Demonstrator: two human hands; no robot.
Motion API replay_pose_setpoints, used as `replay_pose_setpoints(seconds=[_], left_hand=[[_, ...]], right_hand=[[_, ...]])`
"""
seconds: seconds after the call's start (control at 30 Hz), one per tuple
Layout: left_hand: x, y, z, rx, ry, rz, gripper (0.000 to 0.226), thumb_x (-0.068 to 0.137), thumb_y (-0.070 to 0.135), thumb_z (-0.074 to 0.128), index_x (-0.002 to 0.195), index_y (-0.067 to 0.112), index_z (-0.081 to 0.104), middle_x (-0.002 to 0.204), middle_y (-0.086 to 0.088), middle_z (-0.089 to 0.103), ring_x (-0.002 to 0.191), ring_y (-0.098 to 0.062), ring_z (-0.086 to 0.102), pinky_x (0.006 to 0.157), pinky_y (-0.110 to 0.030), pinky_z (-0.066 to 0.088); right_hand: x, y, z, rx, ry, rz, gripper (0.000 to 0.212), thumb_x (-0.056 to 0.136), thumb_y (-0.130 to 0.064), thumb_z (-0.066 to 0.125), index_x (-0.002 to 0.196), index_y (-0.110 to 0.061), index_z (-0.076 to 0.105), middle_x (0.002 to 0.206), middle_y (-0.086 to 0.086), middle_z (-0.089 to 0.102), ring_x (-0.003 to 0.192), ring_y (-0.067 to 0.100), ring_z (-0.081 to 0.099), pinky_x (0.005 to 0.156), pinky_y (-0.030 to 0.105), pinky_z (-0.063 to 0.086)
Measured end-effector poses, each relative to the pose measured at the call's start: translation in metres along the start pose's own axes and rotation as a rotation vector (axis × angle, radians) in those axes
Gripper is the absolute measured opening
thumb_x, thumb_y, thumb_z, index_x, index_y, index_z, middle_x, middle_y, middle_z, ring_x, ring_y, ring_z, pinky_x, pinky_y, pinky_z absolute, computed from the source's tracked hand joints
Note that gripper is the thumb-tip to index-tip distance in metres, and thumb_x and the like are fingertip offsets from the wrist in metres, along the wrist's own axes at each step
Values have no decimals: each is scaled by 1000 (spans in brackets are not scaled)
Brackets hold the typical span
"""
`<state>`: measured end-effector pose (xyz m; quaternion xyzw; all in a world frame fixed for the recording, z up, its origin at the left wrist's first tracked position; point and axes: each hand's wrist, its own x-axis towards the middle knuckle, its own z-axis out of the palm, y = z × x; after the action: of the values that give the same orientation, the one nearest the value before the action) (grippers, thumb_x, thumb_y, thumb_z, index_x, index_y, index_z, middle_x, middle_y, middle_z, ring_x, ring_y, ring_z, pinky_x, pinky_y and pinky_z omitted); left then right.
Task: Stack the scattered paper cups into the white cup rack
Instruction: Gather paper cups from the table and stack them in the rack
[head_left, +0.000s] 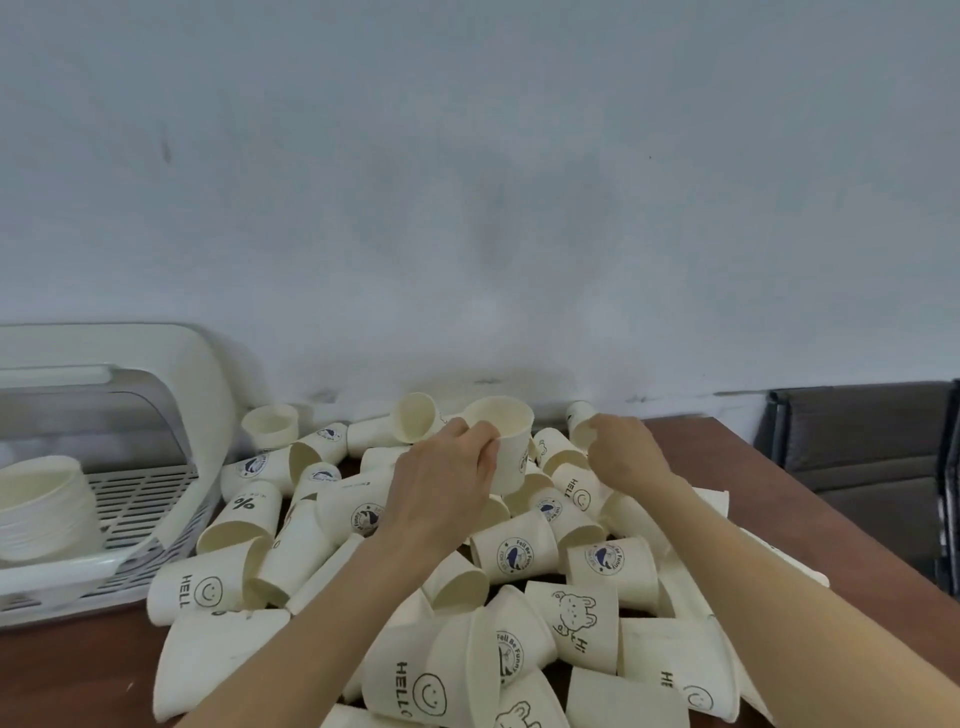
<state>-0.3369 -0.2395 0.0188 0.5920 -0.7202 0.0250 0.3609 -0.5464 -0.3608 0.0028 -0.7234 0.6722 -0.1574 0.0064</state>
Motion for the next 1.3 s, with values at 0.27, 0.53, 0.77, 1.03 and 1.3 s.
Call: replay_pose_setpoints(seconds=[0.27,0.53,0.77,1.03,1.3], left_hand=[[24,-5,21,9,29,63,27,100,32,39,103,20,63,83,1,57,70,-27,58,61,-42,50],[45,-5,47,10,32,80,34,96,38,33,101,21,62,80,3,56,66,-28,58,58,-42,50],[49,-9,57,28,36,82,34,96,38,33,98,22,62,76,4,54,63,-26,56,56,-42,50],[44,-2,48,17,63,74,34,95,37,35,99,20,64,77,2,56,63,-26,57,55,-42,50],[32,8,15,29,42,49,26,101,32,39,105,21,62,83,3,55,72,-23,56,63,-38,48]], right_hand=[[52,35,15,-336,-88,-53,45,84,-4,44,126,-14,58,121,14,59,117,34,47,93,41,45],[90,51,37,-382,-322,8,47,88,-9,44,134,-15,49,131,14,50,123,34,42,99,45,37],[102,53,47,-351,-392,21,38,86,-9,49,124,-10,52,121,9,56,113,30,55,85,37,41],[88,47,21,-372,-74,-140,25,85,-8,52,108,-4,58,108,16,59,100,34,60,81,37,48],[62,21,-11,-227,158,-186,27,86,-10,47,102,-13,69,92,16,64,87,38,61,72,38,52]])
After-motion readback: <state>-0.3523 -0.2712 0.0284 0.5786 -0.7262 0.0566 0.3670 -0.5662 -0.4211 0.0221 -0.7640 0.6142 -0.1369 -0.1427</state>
